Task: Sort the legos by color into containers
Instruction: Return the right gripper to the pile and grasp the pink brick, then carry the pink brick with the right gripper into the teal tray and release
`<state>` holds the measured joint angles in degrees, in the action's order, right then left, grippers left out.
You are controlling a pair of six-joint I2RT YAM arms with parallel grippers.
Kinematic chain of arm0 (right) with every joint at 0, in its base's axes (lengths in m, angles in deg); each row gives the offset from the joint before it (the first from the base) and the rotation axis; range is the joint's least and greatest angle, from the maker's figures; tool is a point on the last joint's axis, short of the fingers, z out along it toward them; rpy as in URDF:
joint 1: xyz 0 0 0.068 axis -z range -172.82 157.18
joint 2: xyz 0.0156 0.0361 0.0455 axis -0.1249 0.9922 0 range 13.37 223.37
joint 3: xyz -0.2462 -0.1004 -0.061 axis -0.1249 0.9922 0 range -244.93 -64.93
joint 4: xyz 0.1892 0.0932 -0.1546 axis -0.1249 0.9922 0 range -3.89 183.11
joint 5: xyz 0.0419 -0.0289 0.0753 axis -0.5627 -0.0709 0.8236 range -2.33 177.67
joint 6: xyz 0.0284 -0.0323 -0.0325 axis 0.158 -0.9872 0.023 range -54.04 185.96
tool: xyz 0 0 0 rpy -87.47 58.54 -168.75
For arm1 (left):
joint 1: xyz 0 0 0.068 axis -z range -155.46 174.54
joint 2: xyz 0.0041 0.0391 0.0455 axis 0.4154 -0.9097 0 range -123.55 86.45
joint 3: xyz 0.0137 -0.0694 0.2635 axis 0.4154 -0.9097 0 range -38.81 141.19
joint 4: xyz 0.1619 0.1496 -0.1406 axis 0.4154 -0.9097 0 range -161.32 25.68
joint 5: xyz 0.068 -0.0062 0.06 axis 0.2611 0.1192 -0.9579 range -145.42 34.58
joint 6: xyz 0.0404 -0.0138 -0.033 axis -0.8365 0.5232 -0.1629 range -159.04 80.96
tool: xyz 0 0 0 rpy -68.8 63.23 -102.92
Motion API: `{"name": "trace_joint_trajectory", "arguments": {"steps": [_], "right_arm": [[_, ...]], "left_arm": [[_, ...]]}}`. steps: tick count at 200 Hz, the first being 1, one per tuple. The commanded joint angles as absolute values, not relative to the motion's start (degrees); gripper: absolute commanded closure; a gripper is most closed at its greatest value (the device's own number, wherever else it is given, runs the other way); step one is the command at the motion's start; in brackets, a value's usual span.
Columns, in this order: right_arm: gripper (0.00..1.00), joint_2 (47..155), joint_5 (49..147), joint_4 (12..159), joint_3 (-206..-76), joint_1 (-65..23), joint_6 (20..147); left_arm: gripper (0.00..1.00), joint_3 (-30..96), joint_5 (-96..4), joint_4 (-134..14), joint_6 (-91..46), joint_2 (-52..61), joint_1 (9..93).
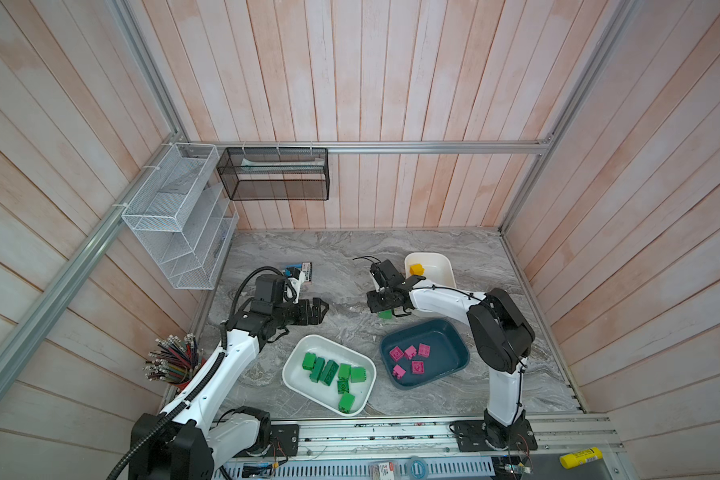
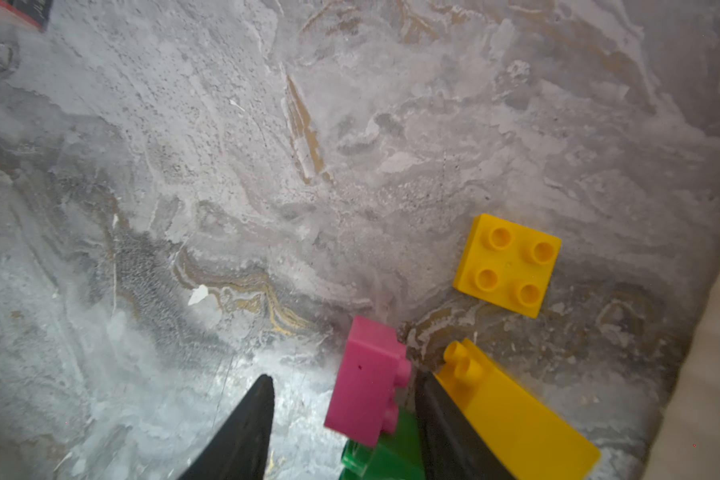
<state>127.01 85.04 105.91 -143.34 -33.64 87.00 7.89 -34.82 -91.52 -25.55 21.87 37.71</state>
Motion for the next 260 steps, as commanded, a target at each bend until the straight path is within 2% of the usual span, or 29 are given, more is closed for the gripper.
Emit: {"name": "trace_joint_trajectory", "arguments": {"steps": [1,57,85,110,130,180,213,260], "right_arm": [[0.47,129.03,82.42,107.62,-145.18,-33.56,87.41],[0.58,131.82,81.29,109.01,-146.98,-33.87,87.12],[0.67,132.37,82.60,109.01,-147.32,-33.96,87.00],[0.75,130.67,83.46,108.53,-147.63,-34.04,87.08],[0.77,128.19,82.76,108.66,-147.58,-34.46,86.43],[0.78,116.08,81.95,112.38,-143.62,-37.14,84.44],[0.78,105.74,86.68,116.52,-137.79,-40.73,85.15],[0.79,90.95,88.77,125.35,-126.11,-43.45,94.88]], "left_arm": [[0.00,7.14,-34.40,-91.14,-26.28,22.38,37.50],[0.00,7.16,-34.37,-91.47,-26.69,22.37,37.53],[0.00,6.89,-34.35,-91.70,-26.71,22.63,37.44],[0.00,6.76,-34.08,-91.52,-26.65,22.91,37.54],[0.00,6.95,-33.57,-91.15,-26.52,22.52,37.54],[0.00,8.02,-30.19,-90.37,-25.81,21.80,37.53],[0.00,8.65,-28.61,-90.66,-25.28,23.20,37.60],[0.00,7.19,-23.22,-87.82,-23.51,23.79,38.10]]}}
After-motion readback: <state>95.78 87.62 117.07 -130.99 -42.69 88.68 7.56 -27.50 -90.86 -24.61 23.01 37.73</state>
